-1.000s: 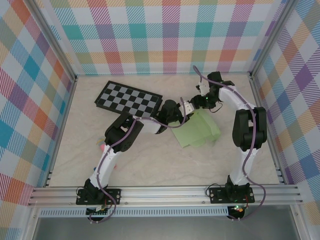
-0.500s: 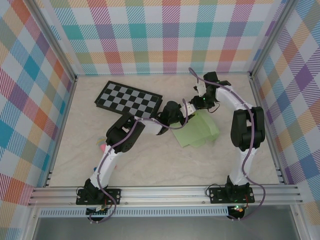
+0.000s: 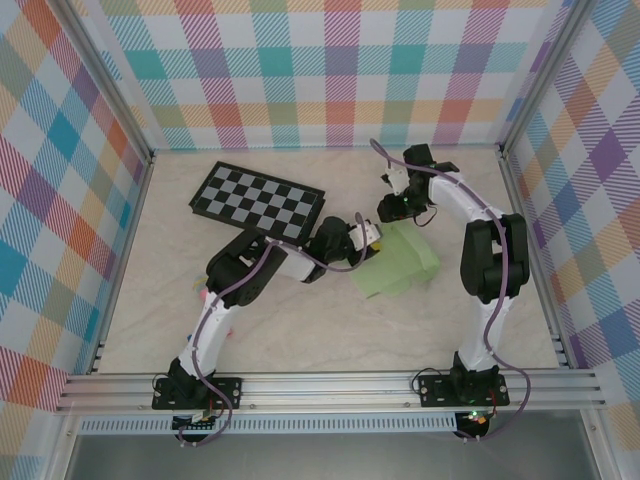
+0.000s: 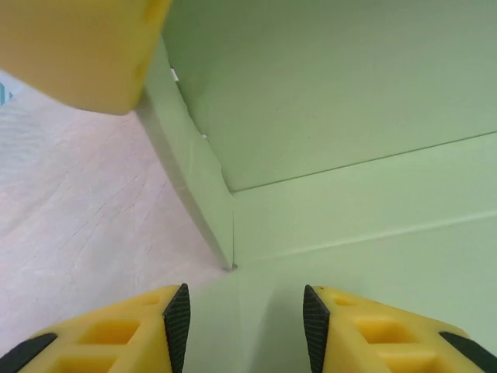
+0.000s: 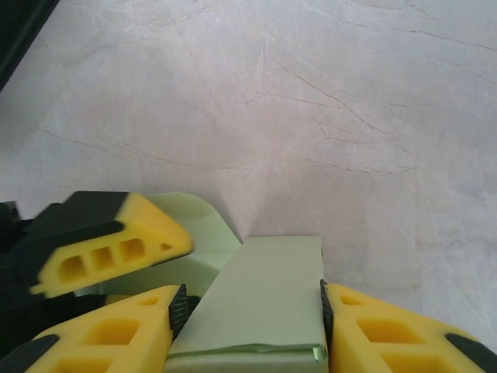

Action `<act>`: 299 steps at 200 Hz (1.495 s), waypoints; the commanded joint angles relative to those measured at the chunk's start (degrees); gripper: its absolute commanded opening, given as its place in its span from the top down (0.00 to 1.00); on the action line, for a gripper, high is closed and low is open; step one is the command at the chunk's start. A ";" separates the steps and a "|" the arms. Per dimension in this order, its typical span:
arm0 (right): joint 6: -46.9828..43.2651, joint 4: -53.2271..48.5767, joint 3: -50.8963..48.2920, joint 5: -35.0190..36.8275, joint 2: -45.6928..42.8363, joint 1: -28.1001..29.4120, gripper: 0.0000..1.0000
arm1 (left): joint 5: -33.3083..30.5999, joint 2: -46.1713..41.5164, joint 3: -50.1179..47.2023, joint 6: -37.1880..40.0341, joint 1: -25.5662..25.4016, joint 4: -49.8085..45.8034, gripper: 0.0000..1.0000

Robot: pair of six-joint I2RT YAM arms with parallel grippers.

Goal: Fold the paper box

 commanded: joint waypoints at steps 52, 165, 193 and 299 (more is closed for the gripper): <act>-19.05 0.97 -5.05 -10.77 -7.48 0.39 0.65 | 23.51 -17.71 -6.28 -11.60 11.04 2.58 0.35; -42.87 -5.24 -11.55 -27.65 -18.15 2.30 0.65 | 38.89 -12.36 -0.91 4.02 8.53 -13.14 0.27; -43.60 -6.23 -11.07 -26.82 -17.83 2.89 0.65 | 36.64 -11.85 -0.94 4.85 7.39 -13.48 0.27; -45.14 -10.74 -8.28 -21.13 -15.81 3.95 0.66 | 45.86 -11.34 7.34 24.77 7.42 -42.68 0.28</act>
